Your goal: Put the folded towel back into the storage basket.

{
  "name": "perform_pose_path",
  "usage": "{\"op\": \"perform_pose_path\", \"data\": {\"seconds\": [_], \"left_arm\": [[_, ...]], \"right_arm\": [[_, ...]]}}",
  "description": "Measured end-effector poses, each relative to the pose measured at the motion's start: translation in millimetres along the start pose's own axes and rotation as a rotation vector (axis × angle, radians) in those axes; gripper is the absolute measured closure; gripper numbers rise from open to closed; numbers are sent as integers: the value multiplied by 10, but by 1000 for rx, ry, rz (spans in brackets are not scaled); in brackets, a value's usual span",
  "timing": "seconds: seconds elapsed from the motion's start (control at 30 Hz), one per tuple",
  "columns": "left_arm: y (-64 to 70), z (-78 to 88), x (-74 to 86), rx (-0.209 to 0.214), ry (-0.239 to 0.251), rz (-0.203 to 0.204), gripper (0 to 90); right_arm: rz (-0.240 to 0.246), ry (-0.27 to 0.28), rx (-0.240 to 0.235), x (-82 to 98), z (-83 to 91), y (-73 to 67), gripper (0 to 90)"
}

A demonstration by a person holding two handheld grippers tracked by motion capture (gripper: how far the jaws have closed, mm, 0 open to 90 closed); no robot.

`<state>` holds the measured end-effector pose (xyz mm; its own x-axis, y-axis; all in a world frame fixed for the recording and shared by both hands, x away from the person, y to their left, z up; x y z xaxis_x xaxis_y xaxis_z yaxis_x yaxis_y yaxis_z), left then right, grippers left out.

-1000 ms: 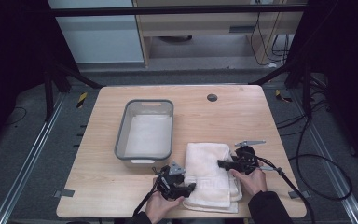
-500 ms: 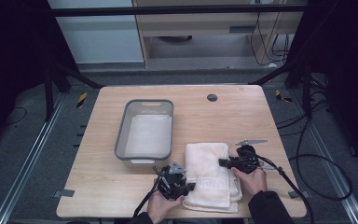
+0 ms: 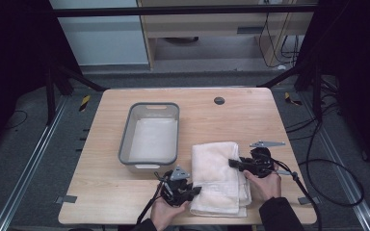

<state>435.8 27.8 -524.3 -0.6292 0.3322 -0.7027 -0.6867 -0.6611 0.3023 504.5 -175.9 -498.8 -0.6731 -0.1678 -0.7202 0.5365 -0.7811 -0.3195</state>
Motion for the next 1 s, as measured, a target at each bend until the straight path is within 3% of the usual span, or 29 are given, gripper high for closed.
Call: {"op": "perform_pose_path", "data": {"seconds": [0.47,1.0], "left_arm": [[51,274,-210,-26,94,-61,758],[86,415,-338,-41,141,-92,758]], "right_arm": [[61,115,6,-261,261,-191,657],[93,164,28,-406,373,-290,658]]}}
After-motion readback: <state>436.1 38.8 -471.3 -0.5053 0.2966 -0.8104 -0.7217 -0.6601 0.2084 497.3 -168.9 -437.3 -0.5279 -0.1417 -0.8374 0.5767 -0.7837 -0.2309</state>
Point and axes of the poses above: each handheld gripper's, and its own axes: z roughly backward along the jaws, x roughly out of its underside, y roughly to its right, the point moved 7 cm from there along -z, roughly forward along the jaws, and after that the axes turned 3 degrees about z, right-handed, at the moved point
